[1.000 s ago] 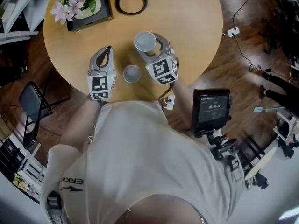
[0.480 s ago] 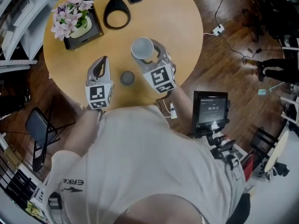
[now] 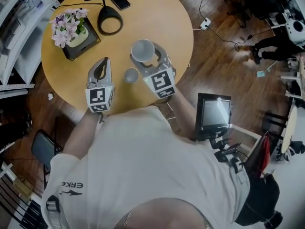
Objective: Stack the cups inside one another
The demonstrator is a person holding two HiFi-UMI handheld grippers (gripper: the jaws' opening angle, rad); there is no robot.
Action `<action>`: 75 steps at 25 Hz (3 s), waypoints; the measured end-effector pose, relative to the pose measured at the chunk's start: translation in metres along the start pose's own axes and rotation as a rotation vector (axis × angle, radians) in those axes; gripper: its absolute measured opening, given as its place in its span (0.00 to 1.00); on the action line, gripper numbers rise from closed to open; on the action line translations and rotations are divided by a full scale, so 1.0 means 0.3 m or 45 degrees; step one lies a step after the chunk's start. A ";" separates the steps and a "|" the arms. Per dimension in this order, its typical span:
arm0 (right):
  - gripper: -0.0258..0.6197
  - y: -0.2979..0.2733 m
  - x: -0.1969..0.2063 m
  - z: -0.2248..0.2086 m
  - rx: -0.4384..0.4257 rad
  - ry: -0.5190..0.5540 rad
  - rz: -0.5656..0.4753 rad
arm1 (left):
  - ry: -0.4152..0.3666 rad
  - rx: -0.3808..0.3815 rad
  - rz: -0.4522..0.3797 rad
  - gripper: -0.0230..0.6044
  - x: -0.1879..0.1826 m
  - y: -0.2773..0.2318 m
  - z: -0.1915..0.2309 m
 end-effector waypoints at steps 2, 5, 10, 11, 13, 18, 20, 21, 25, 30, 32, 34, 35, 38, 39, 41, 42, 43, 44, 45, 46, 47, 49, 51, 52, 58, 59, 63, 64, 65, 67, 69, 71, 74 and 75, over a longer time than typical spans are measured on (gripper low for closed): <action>0.51 0.022 -0.010 0.033 0.030 -0.002 -0.002 | -0.007 0.031 -0.015 0.04 -0.007 0.022 0.006; 0.51 0.053 -0.032 0.079 0.072 0.006 -0.004 | -0.014 0.070 -0.039 0.04 -0.019 0.054 0.015; 0.51 0.085 -0.048 0.151 0.133 0.009 0.007 | -0.029 0.126 -0.066 0.04 -0.026 0.105 0.035; 0.51 0.093 -0.046 0.165 0.145 0.008 0.013 | -0.033 0.138 -0.069 0.04 -0.026 0.116 0.037; 0.51 0.116 -0.037 0.195 0.169 0.003 0.030 | -0.028 0.163 -0.071 0.04 -0.017 0.139 0.035; 0.51 0.170 0.014 0.268 0.228 -0.041 0.086 | 0.000 0.216 -0.060 0.04 0.029 0.198 0.022; 0.51 0.185 0.031 0.295 0.233 -0.050 0.101 | -0.006 0.223 -0.058 0.04 0.031 0.216 0.015; 0.51 0.191 0.039 0.305 0.231 -0.052 0.106 | -0.007 0.223 -0.056 0.04 0.032 0.223 0.010; 0.51 0.201 0.069 0.317 0.203 -0.061 0.121 | -0.002 0.211 -0.047 0.04 0.036 0.229 -0.013; 0.51 0.198 0.085 0.285 0.172 -0.075 0.130 | -0.005 0.182 -0.044 0.04 0.012 0.223 -0.037; 0.51 0.194 0.093 0.277 0.161 -0.086 0.134 | -0.006 0.169 -0.034 0.04 0.012 0.224 -0.043; 0.51 0.187 0.113 0.279 0.142 -0.092 0.145 | -0.006 0.157 -0.014 0.04 0.022 0.231 -0.049; 0.51 0.181 0.126 0.281 0.131 -0.097 0.152 | -0.008 0.152 -0.004 0.04 0.028 0.235 -0.052; 0.51 0.162 0.166 0.277 0.102 -0.115 0.176 | -0.012 0.137 0.027 0.04 0.042 0.236 -0.059; 0.51 0.154 0.178 0.275 0.092 -0.117 0.184 | -0.012 0.132 0.037 0.04 0.046 0.234 -0.060; 0.51 0.134 0.206 0.276 0.068 -0.114 0.206 | -0.010 0.119 0.068 0.04 0.060 0.236 -0.057; 0.51 0.123 0.221 0.278 0.056 -0.117 0.218 | -0.008 0.111 0.085 0.04 0.068 0.240 -0.053; 0.51 0.110 0.236 0.278 0.047 -0.122 0.230 | -0.007 0.105 0.102 0.04 0.078 0.241 -0.048; 0.51 0.097 0.249 0.276 0.041 -0.126 0.241 | -0.007 0.100 0.116 0.04 0.086 0.240 -0.044; 0.51 0.085 0.262 0.272 0.035 -0.129 0.253 | -0.005 0.095 0.130 0.04 0.095 0.238 -0.040; 0.51 0.074 0.275 0.270 0.029 -0.131 0.265 | -0.003 0.091 0.144 0.04 0.104 0.236 -0.037; 0.51 0.063 0.290 0.268 0.020 -0.135 0.277 | -0.001 0.089 0.157 0.04 0.112 0.234 -0.035; 0.51 0.039 0.318 0.264 0.002 -0.142 0.299 | 0.001 0.087 0.180 0.04 0.128 0.226 -0.031; 0.51 0.020 0.341 0.263 -0.010 -0.150 0.318 | 0.003 0.087 0.198 0.04 0.143 0.216 -0.028; 0.51 0.015 0.352 0.263 -0.014 -0.155 0.326 | 0.005 0.087 0.205 0.04 0.148 0.212 -0.028; 0.52 0.000 0.385 0.269 -0.042 -0.187 0.346 | 0.008 0.084 0.224 0.04 0.163 0.201 -0.029; 0.52 -0.002 0.388 0.270 -0.046 -0.193 0.352 | 0.009 0.082 0.226 0.04 0.165 0.201 -0.029; 0.52 -0.006 0.398 0.266 -0.051 -0.226 0.359 | 0.012 0.077 0.233 0.04 0.169 0.199 -0.028; 0.52 -0.007 0.400 0.264 -0.053 -0.233 0.358 | 0.012 0.076 0.234 0.04 0.169 0.198 -0.027; 0.52 -0.007 0.402 0.262 -0.054 -0.241 0.358 | 0.012 0.076 0.235 0.04 0.169 0.197 -0.027; 0.52 -0.007 0.404 0.258 -0.056 -0.271 0.357 | 0.012 0.076 0.234 0.04 0.168 0.194 -0.029; 0.52 -0.008 0.404 0.256 -0.057 -0.296 0.356 | 0.012 0.076 0.233 0.04 0.166 0.191 -0.030; 0.52 -0.009 0.404 0.255 -0.059 -0.306 0.356 | 0.013 0.077 0.232 0.04 0.164 0.187 -0.031; 0.52 -0.012 0.403 0.253 -0.066 -0.314 0.357 | 0.013 0.079 0.230 0.04 0.162 0.184 -0.031; 0.53 -0.012 0.403 0.252 -0.068 -0.318 0.357 | 0.013 0.080 0.231 0.04 0.163 0.183 -0.031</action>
Point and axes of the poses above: the fingertips, and each gripper's own axes: y backward along the fingers, z to its left, x out of its underside, the point moved 9 cm from there along y, backward along the fingers, and after that the axes turned 5 degrees about -y, right-handed, at the moved point
